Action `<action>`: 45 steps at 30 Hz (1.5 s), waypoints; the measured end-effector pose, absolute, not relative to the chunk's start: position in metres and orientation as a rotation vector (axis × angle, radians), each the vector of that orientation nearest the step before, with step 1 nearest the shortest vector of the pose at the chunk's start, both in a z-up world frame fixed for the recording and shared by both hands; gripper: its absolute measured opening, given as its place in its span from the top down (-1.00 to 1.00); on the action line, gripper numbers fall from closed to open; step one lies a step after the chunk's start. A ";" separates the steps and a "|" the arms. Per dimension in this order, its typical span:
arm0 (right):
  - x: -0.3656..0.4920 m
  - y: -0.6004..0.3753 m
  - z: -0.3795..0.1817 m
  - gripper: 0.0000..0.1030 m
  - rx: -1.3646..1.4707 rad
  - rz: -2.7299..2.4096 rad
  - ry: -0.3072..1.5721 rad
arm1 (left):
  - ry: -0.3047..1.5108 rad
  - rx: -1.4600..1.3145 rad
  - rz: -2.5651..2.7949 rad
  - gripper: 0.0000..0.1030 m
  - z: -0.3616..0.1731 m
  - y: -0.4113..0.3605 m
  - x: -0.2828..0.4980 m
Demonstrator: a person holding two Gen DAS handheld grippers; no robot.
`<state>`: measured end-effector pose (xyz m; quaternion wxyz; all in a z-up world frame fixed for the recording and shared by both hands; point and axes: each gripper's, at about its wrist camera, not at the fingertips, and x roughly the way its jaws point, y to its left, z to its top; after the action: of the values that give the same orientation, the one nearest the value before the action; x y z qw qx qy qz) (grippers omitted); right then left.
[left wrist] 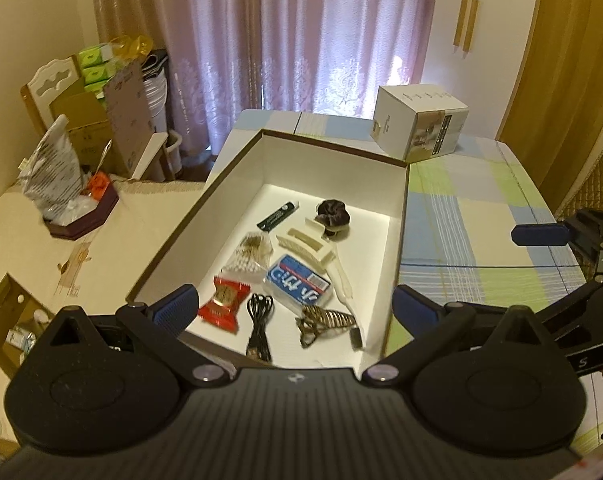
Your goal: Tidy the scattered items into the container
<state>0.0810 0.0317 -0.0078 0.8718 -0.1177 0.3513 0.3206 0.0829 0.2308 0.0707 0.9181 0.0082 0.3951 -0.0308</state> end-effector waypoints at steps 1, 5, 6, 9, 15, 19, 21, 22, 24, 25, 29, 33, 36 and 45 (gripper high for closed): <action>0.079 0.029 -0.008 -0.96 -0.250 0.675 0.735 | 0.814 0.017 -0.057 -0.97 0.071 0.228 0.079; 0.073 0.019 -0.010 -0.96 -0.263 0.696 0.741 | 0.820 0.013 -0.025 -0.97 0.069 0.216 0.066; 0.071 0.017 -0.011 -0.96 -0.265 0.701 0.744 | 0.821 0.011 -0.016 -0.97 0.069 0.214 0.063; 0.068 0.010 -0.013 -0.96 -0.268 0.716 0.752 | 0.829 0.013 0.012 -0.97 0.067 0.206 0.055; 0.060 -0.002 -0.015 -0.96 -0.274 0.757 0.754 | 0.848 0.003 0.052 -0.97 0.061 0.191 0.039; 0.057 -0.009 -0.016 -0.96 -0.279 0.773 0.756 | 0.855 0.000 0.070 -0.97 0.060 0.182 0.029; 0.055 -0.013 -0.017 -0.96 -0.281 0.780 0.756 | 0.856 -0.001 0.081 -0.97 0.059 0.178 0.025; 0.054 -0.015 -0.018 -0.96 -0.281 0.784 0.757 | 0.857 -0.002 0.087 -0.97 0.059 0.176 0.023; 0.053 -0.019 -0.019 -0.96 -0.282 0.789 0.760 | 0.857 -0.003 0.100 -0.97 0.058 0.172 0.020; 0.052 -0.021 -0.020 -0.96 -0.282 0.790 0.761 | 0.858 -0.004 0.106 -0.97 0.057 0.170 0.019; 0.049 -0.030 -0.024 -0.96 -0.282 0.791 0.772 | 0.865 -0.009 0.126 -0.97 0.055 0.165 0.013; 0.047 -0.037 -0.026 -0.96 -0.281 0.794 0.774 | 0.873 -0.009 0.143 -0.97 0.051 0.159 0.009; 0.046 -0.042 -0.026 -0.96 -0.281 0.792 0.771 | 0.875 -0.011 0.153 -0.97 0.050 0.155 0.007; 0.044 -0.055 -0.026 -0.96 -0.269 0.799 0.756 | 0.871 -0.006 0.174 -0.97 0.048 0.143 0.000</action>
<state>0.0444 -0.0546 -0.0259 0.8439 -0.1276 0.3582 0.3785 0.0004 0.1429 0.0484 0.9030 -0.0027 0.4213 0.0843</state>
